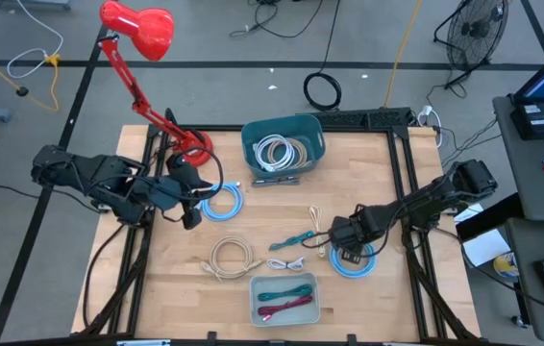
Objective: Pick & Place USB Port
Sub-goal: Put the right blue hdmi cable into the green bin
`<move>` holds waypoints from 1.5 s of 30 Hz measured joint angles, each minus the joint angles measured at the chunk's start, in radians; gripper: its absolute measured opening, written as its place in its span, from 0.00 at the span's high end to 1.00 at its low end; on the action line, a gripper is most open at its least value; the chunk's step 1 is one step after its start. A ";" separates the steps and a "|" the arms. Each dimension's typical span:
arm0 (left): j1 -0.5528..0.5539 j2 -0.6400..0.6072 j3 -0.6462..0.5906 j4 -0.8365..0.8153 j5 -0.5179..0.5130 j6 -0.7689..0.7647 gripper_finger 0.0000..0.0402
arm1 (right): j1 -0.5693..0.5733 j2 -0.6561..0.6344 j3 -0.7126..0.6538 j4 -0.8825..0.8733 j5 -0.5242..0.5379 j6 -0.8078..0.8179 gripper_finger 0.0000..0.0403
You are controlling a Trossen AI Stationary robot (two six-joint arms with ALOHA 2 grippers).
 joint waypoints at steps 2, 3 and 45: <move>0.000 0.000 0.000 0.000 0.000 -0.003 0.81 | -0.007 -0.003 -0.017 0.006 -0.018 0.026 0.57; 0.000 0.000 0.000 0.000 0.000 -0.003 0.81 | -0.009 -0.005 -0.026 0.013 -0.024 0.036 0.56; 0.002 0.000 0.000 0.000 -0.002 0.028 0.81 | -0.096 -0.321 -0.055 -0.127 -0.053 0.601 0.90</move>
